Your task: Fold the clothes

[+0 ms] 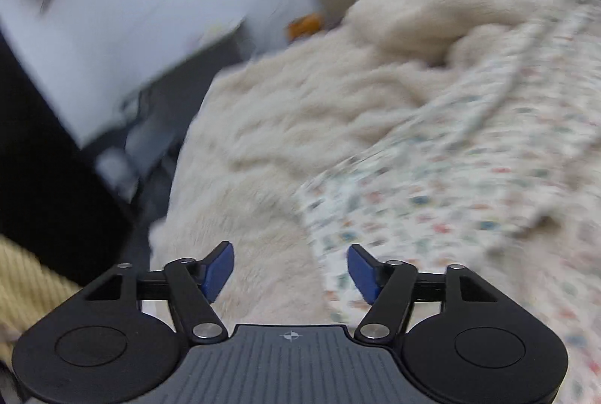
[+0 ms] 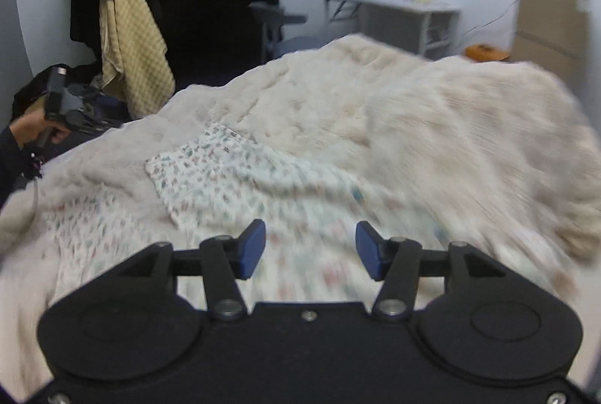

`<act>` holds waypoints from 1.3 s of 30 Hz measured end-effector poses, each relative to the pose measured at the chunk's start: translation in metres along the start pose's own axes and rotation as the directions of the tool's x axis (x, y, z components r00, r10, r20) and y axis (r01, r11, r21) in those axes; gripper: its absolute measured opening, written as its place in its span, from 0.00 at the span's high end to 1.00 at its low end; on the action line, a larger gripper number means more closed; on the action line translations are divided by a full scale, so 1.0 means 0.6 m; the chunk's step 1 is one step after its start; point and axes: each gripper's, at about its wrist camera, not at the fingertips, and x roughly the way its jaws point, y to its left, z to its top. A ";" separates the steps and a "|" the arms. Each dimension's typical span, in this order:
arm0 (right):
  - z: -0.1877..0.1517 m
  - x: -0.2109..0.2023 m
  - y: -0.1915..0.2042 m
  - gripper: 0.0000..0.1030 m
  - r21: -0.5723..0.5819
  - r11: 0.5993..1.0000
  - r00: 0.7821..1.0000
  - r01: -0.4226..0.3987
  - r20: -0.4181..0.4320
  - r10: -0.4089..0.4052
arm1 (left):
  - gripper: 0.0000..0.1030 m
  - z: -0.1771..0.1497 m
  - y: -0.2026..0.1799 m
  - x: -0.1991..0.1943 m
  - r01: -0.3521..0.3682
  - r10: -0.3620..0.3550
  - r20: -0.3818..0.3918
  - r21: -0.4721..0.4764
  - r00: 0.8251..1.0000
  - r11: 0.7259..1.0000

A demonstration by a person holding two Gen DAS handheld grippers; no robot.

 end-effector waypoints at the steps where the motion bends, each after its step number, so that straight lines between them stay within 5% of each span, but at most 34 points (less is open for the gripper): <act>1: -0.042 -0.051 0.006 0.48 -0.023 0.999 0.999 0.048 0.008 -0.048 | 0.39 0.002 -0.020 -0.024 0.030 -0.029 0.034 -0.032 0.999 0.999; 2: -0.066 -0.079 0.011 0.48 -0.038 0.996 0.997 0.075 0.013 -0.074 | 0.39 0.003 -0.042 -0.046 0.075 -0.071 0.073 -0.064 0.995 0.995; 4: -0.136 -0.140 0.025 0.46 -0.082 0.988 0.991 0.132 0.028 -0.130 | 0.38 0.006 -0.126 -0.103 0.232 -0.216 0.193 -0.065 0.957 0.971; 8: -0.262 -0.182 0.080 0.46 -0.267 0.950 0.987 0.162 0.025 -0.161 | 0.34 -0.001 -0.280 -0.172 0.331 -0.356 0.278 0.133 0.892 0.934; 11: -0.314 -0.155 0.106 0.46 -0.336 0.924 0.979 0.185 -0.015 -0.202 | 0.34 -0.016 -0.364 -0.203 0.355 -0.419 0.268 0.255 0.867 0.899; 14: -0.339 -0.117 0.130 0.46 -0.425 0.874 0.960 0.235 -0.039 -0.277 | 0.34 -0.043 -0.430 -0.231 0.452 -0.545 0.200 0.371 0.814 0.811; 16: -0.344 -0.094 0.140 0.43 -0.472 0.841 0.949 0.264 -0.027 -0.313 | 0.34 -0.050 -0.456 -0.239 0.475 -0.574 0.174 0.402 0.800 0.783; 18: -0.344 -0.074 0.146 0.37 -0.504 0.808 0.939 0.306 0.019 -0.344 | 0.34 -0.049 -0.475 -0.238 0.469 -0.562 0.176 0.386 0.808 0.795; 23: -0.338 -0.016 0.143 0.42 -0.559 0.715 0.897 0.420 0.135 -0.421 | 0.33 -0.023 -0.528 -0.195 0.401 -0.510 0.213 0.403 0.833 0.823; 24: -0.340 -0.010 0.140 0.58 -0.574 0.701 0.894 0.423 0.136 -0.428 | 0.33 -0.017 -0.537 -0.188 0.382 -0.500 0.218 0.420 0.838 0.823; 25: -0.337 -0.002 0.139 0.88 -0.597 0.685 0.893 0.418 0.129 -0.432 | 0.33 -0.009 -0.542 -0.180 0.362 -0.490 0.223 0.438 0.843 0.823; 26: -0.335 -0.001 0.139 1.00 -0.610 0.682 0.897 0.404 0.115 -0.428 | 0.33 -0.005 -0.540 -0.178 0.356 -0.488 0.222 0.448 0.844 0.820; 32: -0.311 -0.078 0.149 0.98 -0.645 0.655 0.897 0.394 0.114 -0.427 | 0.36 -0.011 -0.467 -0.195 0.413 -0.534 0.209 0.432 0.819 0.802; 37: -0.300 -0.158 0.185 0.98 -0.663 0.686 0.923 0.300 0.019 -0.385 | 0.43 -0.065 -0.436 -0.206 0.404 -0.501 0.113 0.452 0.858 0.795; 39: -0.310 -0.161 0.204 0.97 -0.692 0.665 0.923 0.281 0.006 -0.384 | 0.43 -0.079 -0.435 -0.202 0.386 -0.479 0.117 0.445 0.870 0.808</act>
